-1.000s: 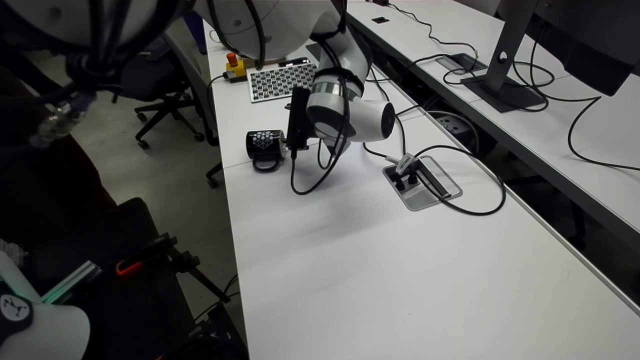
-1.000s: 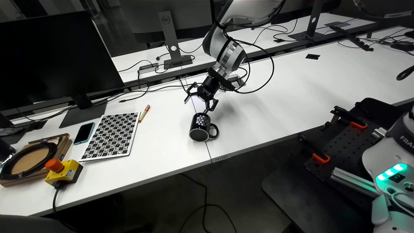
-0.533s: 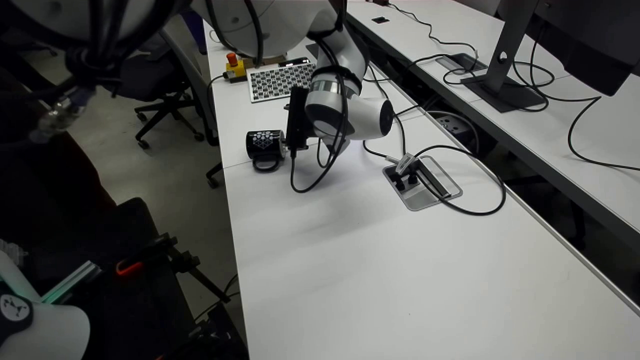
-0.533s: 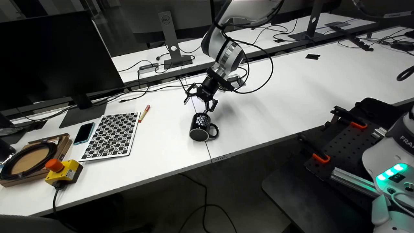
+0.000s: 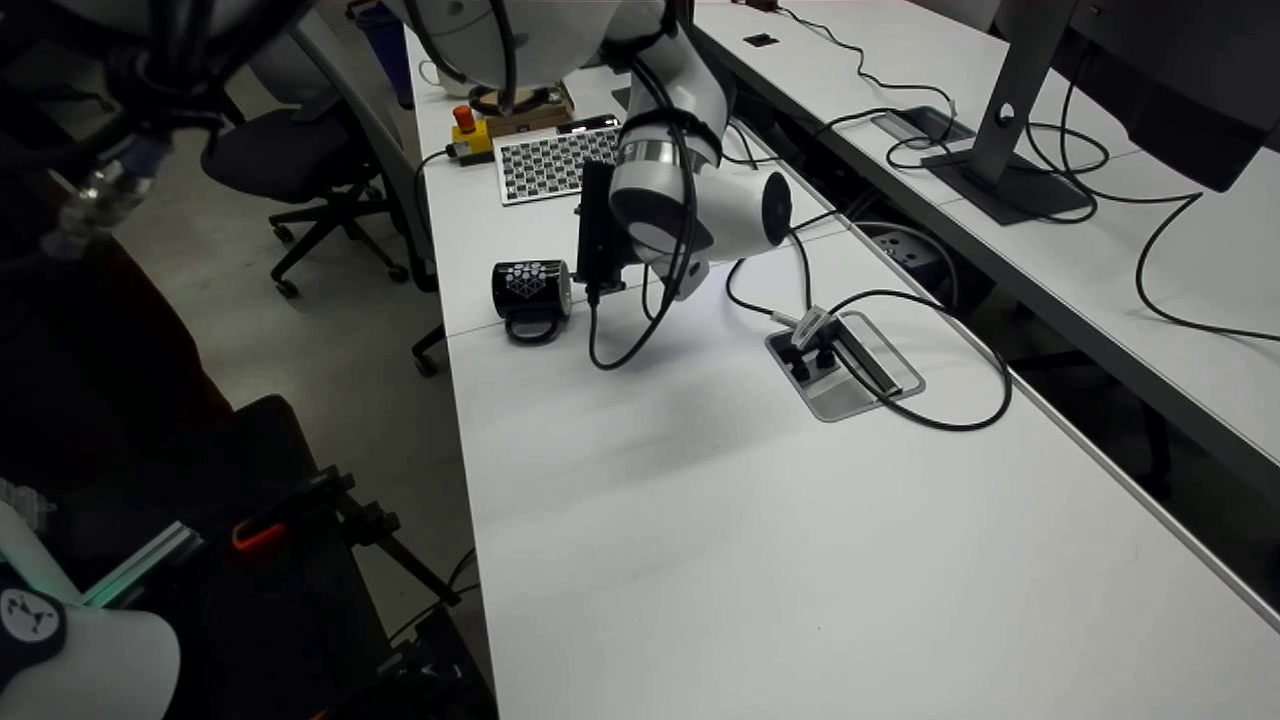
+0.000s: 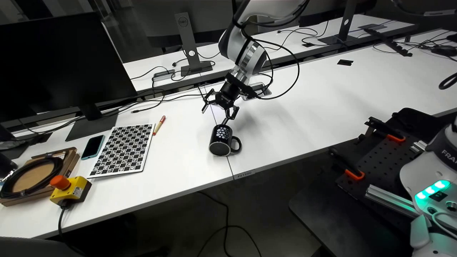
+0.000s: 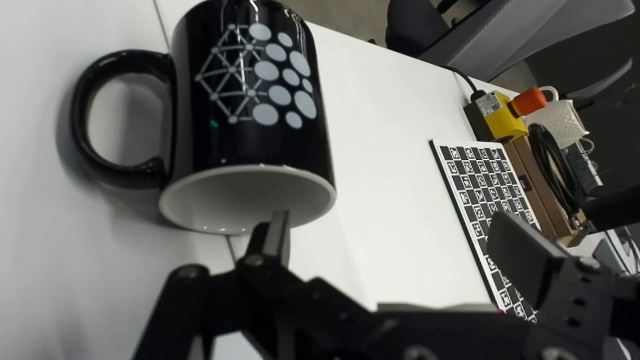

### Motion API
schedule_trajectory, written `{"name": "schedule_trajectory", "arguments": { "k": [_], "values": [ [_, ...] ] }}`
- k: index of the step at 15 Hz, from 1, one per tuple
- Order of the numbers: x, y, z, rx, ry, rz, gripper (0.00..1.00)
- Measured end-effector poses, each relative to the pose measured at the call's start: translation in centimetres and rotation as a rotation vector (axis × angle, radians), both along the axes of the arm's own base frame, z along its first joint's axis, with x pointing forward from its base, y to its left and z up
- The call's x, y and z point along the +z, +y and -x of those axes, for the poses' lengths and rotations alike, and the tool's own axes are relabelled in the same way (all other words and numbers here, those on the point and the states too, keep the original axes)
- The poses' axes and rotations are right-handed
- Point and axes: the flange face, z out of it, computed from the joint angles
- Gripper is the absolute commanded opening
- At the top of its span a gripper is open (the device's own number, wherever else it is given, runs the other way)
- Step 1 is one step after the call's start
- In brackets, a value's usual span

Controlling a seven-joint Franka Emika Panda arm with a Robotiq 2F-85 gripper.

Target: Place the black mug on its side

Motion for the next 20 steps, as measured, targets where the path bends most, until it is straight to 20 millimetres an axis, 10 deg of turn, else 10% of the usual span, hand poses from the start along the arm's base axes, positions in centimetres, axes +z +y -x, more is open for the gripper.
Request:
{"name": "schedule_trajectory", "arguments": {
  "k": [10, 20],
  "values": [
    [4.5, -0.4, -3.0, 0.069, -0.135, 0.271, 1.00],
    [11.9, 3.7, -2.8, 0.264, -0.389, 0.646, 1.00]
  ]
}}
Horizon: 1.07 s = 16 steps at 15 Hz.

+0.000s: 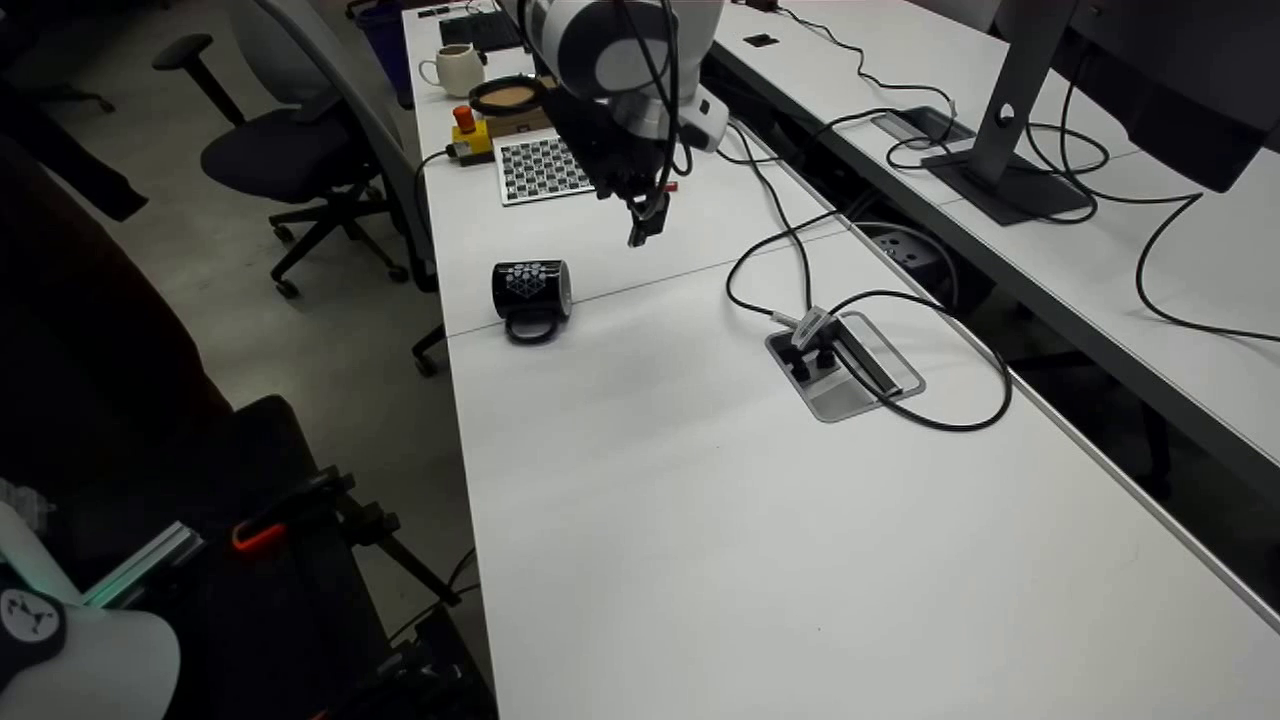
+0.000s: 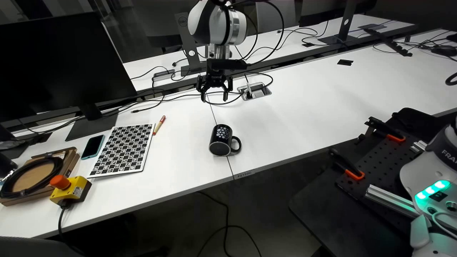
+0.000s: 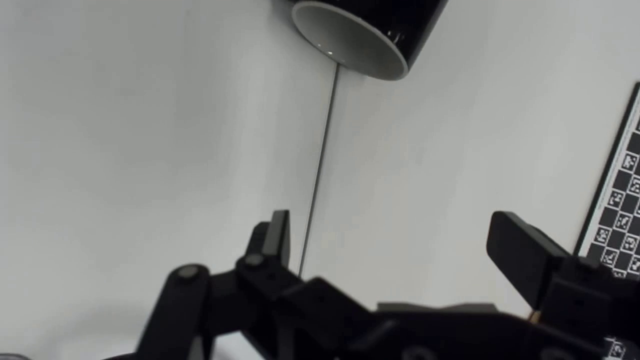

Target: Place the black mug on its side

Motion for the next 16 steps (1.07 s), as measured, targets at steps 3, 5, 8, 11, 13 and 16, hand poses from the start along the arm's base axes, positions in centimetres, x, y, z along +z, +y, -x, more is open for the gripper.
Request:
{"name": "schedule_trajectory", "arguments": {
  "k": [3, 5, 8, 11, 13, 16],
  "values": [
    [1.3, 0.4, 1.3, 0.077, -0.015, 0.019, 1.00],
    [2.1, 0.4, 2.1, 0.123, -0.023, 0.017, 1.00],
    [3.1, -0.2, 3.4, 0.200, -0.036, 0.026, 1.00],
    [4.0, -1.1, 4.9, 0.283, -0.046, 0.057, 1.00],
    [4.6, -1.7, 5.9, 0.331, -0.048, 0.081, 1.00],
    [5.2, -2.5, 7.5, 0.375, -0.042, 0.120, 1.00]
  ]
}}
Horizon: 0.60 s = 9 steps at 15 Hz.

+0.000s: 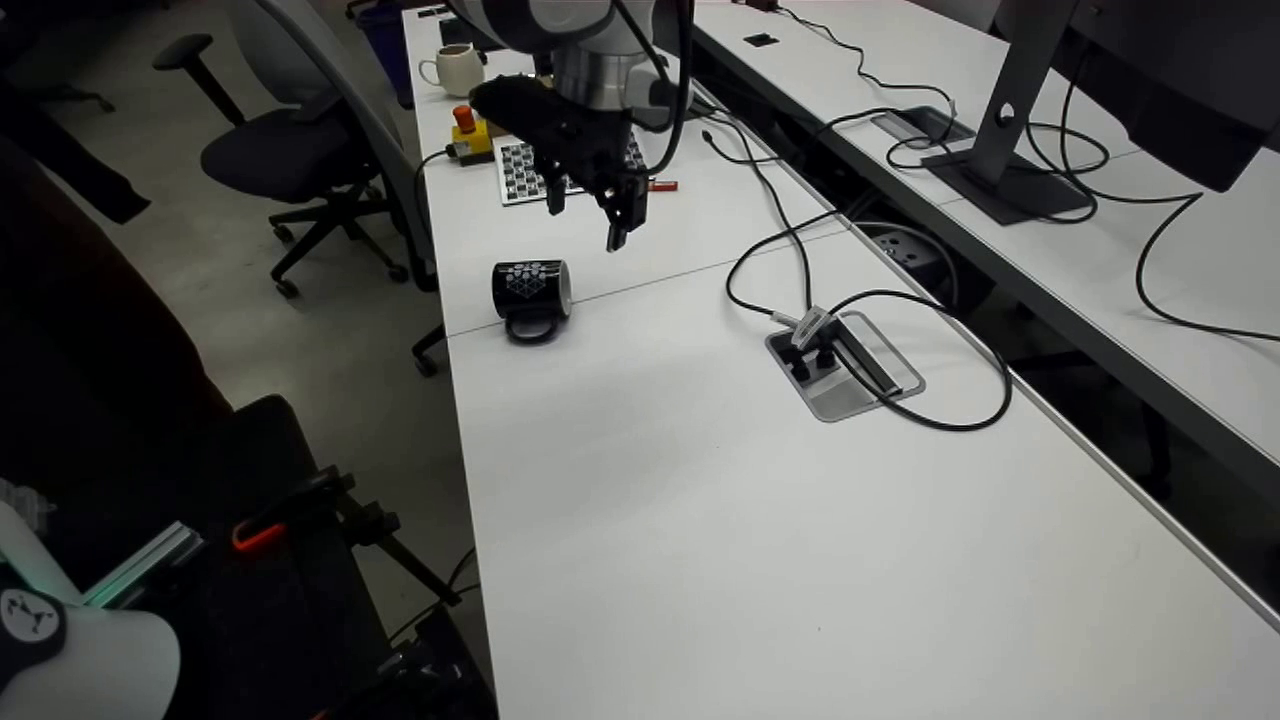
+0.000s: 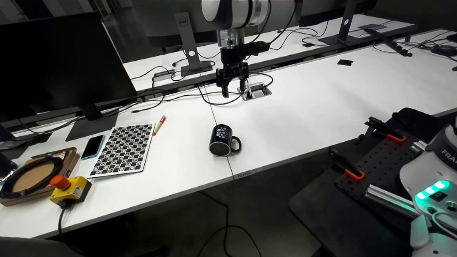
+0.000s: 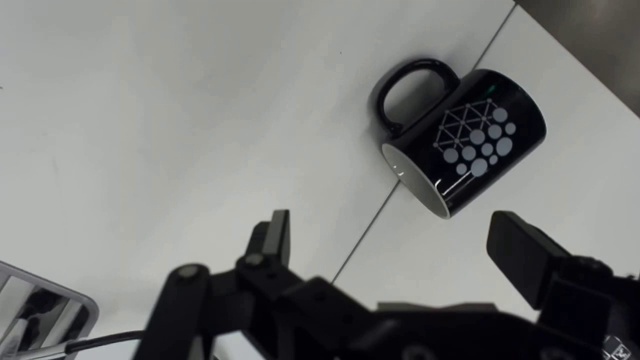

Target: Place the black mug on its side

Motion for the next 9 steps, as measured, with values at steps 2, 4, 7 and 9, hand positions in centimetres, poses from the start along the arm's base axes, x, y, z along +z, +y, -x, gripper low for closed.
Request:
{"name": "schedule_trajectory", "arguments": {
  "k": [2, 4, 7, 9],
  "values": [
    [0.2, -0.6, 1.2, 0.020, 0.006, 0.027, 1.00],
    [0.4, -1.4, 2.3, 0.031, 0.014, 0.048, 1.00],
    [0.7, -2.9, 4.0, 0.025, 0.023, 0.071, 1.00],
    [1.0, -4.0, 4.9, 0.009, 0.024, 0.082, 1.00]
  ]
}}
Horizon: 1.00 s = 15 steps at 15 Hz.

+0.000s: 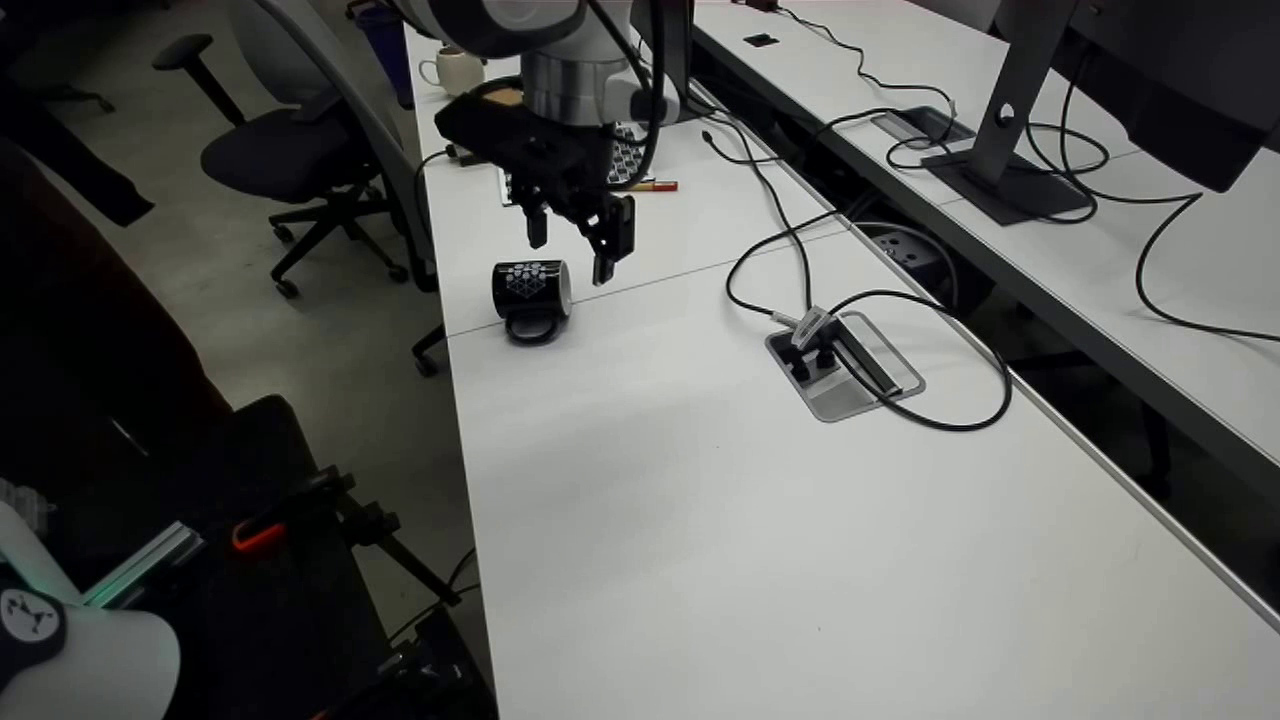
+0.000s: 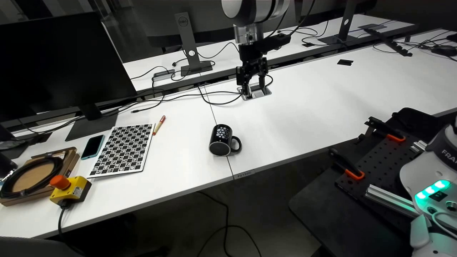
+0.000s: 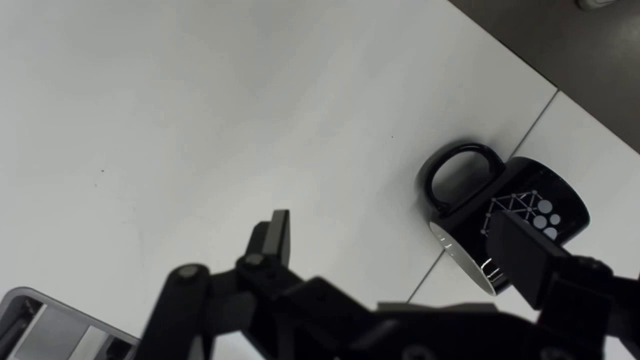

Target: Place the black mug on its side

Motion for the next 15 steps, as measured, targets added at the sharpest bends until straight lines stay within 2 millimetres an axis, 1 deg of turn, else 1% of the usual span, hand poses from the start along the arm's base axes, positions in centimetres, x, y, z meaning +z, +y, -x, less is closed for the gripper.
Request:
{"name": "schedule_trajectory", "arguments": {
  "k": [5, 7, 9, 15],
  "values": [
    [0.9, -2.5, 1.9, -0.062, -0.015, 0.019, 1.00],
    [1.2, -3.2, 2.4, -0.079, -0.022, 0.027, 1.00],
    [1.4, -3.5, 2.8, -0.088, -0.026, 0.034, 1.00],
    [1.5, -3.5, 3.3, -0.090, -0.024, 0.043, 1.00]
  ]
}}
